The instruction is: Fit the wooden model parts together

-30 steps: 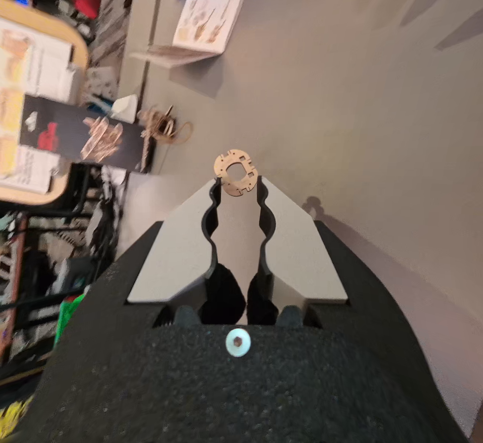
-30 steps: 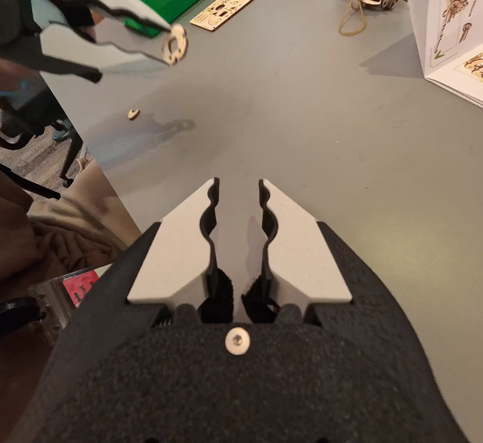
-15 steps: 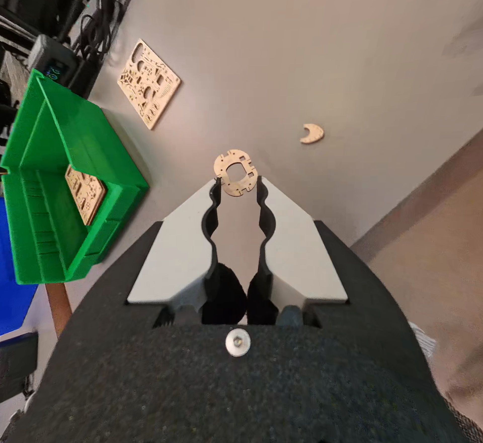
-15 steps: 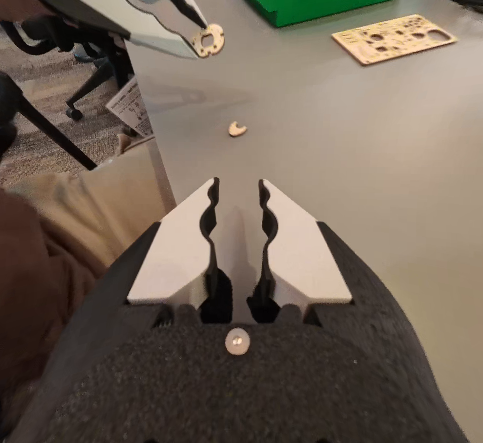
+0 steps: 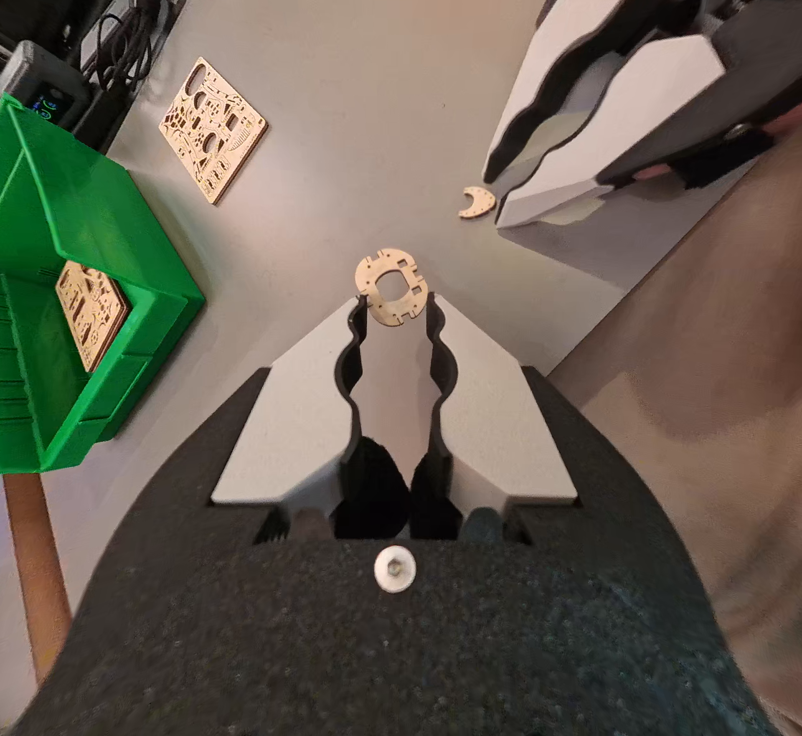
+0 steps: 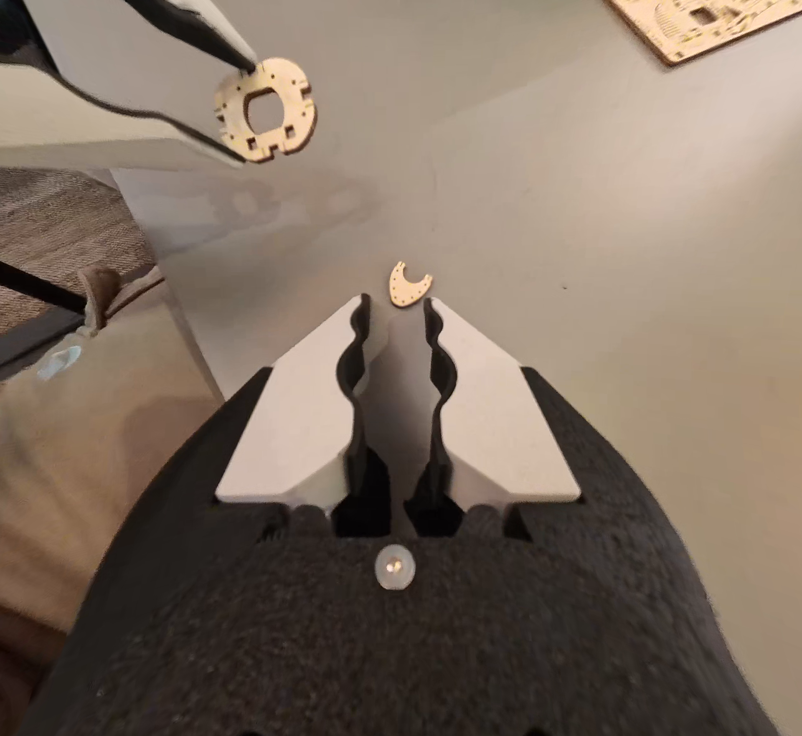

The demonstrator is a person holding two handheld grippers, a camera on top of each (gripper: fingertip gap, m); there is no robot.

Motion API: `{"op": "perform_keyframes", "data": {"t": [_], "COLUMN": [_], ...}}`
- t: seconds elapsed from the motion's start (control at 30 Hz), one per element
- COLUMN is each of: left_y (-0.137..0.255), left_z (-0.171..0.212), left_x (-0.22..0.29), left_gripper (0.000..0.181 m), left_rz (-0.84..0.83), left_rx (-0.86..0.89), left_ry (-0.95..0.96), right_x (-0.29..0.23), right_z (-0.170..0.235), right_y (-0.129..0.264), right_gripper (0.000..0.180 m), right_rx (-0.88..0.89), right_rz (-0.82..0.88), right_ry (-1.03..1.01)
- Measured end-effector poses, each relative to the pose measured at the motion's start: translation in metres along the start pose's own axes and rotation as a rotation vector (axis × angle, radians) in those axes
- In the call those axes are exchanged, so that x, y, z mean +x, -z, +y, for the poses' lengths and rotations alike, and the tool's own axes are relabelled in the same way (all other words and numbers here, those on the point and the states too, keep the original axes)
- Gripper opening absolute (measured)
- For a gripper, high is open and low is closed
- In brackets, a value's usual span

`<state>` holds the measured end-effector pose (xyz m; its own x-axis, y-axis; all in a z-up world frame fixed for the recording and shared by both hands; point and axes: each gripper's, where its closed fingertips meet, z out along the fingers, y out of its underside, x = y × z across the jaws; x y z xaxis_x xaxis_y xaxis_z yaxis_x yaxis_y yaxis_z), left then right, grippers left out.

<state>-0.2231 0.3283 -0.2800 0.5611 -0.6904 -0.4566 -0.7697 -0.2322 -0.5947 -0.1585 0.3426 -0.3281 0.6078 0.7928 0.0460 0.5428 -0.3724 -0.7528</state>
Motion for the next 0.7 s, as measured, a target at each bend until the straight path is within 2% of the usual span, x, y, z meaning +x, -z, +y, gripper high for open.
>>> {"op": "perform_keyframes", "data": {"t": [0.1,0.13,0.37,0.53,0.7], "left_y": [-0.002,-0.002,-0.005,-0.012,-0.023], "left_z": [0.003,0.003,0.005,0.004,-0.01], "left_x": [0.002,0.002,-0.001,0.007,0.006], "left_gripper": [0.025,0.025,0.025,0.025,0.025], "left_rz": [-0.004,-0.006,-0.038,-0.028,-0.046], "left_rx": [-0.017,-0.018,-0.039,-0.046,-0.055], "left_ry": [-0.025,-0.029,-0.064,-0.107,-0.158], "right_x": [0.0,0.002,0.006,0.04,0.121], "right_z": [-0.004,-0.005,-0.005,-0.008,0.012], "right_y": [-0.005,-0.006,0.004,0.05,0.117], "right_gripper": [0.023,0.015,0.013,0.013,0.013], "right_rx": [-0.003,-0.003,0.008,0.066,0.143], "right_rz": [-0.02,-0.015,-0.082,-0.135,-0.001], "right_ry": [-0.037,-0.043,-0.001,-0.047,-0.103]}}
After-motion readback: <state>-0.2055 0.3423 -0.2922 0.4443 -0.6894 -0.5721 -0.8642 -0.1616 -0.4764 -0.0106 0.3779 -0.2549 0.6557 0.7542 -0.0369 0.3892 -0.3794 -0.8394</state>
